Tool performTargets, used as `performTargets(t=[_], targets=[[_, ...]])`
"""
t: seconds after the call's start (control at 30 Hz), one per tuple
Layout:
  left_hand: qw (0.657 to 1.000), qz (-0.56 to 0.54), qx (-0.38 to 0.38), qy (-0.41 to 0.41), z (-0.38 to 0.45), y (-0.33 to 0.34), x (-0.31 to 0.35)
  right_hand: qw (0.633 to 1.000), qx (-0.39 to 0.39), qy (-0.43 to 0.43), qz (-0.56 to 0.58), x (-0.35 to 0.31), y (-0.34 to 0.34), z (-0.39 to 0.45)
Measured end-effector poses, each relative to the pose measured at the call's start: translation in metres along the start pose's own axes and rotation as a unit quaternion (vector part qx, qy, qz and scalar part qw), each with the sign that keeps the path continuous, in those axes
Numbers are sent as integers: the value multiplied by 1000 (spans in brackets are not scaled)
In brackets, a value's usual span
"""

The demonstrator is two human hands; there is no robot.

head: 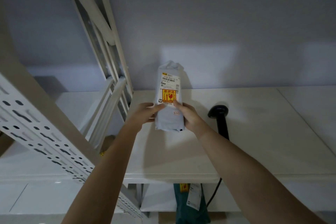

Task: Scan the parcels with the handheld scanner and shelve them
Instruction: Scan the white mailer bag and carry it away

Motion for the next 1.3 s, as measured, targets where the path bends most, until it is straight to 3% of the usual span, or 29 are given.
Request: performTargets(t=[0.13, 0.2, 0.23, 0.3, 0.33, 0.37, 0.43, 0.5, 0.63, 0.7, 0.83, 1.07, 1.3], targets=[[999, -22, -25, 13, 6, 20, 0, 996, -32, -32, -74, -19, -5, -25], [999, -39, -32, 16, 9, 26, -5, 971, 27, -77, -226, -36, -14, -39], [998, -45, -33, 12, 10, 29, -8, 927, 108, -117, -341, -48, -23, -48], [998, -60, -33, 9, 12, 32, -14, 786, 284, -202, -511, -73, -39, -77], [997, -70, -32, 9, 13, 34, -16, 741, 336, -213, -541, -79, -46, -89], [996, -81, -32, 11, 13, 37, -17, 726, 363, -187, -553, -79, -59, -96], [995, -94, -32, 14, 14, 41, -19, 750, 364, -39, -550, -65, -89, -97], [995, -96, -31, 14, 14, 45, -20, 794, 315, 100, -510, -41, -106, -92], [994, -96, -39, 26, 16, 49, -18, 925, 245, 127, -262, -21, -112, -86], [994, -94, -39, 33, 16, 51, -15, 953, 229, 136, -145, -18, -111, -88], [994, -100, -34, 38, 19, 54, -12, 963, 223, 84, -126, -36, -90, -95], [992, -115, -28, 37, 23, 64, -16, 961, 152, -59, -223, -96, -14, -112], [993, -112, -18, 23, 26, 71, -23, 961, 136, -70, -229, -97, 19, -106]])
Point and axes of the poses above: each hand's wrist, its own z-axis towards the middle knuckle, its own y-axis out of the palm, x = y × z, the point moved 6 cm from there along z, towards the middle knuckle, and after that the axes turned 13 degrees about -x, right-handed, at the moved point
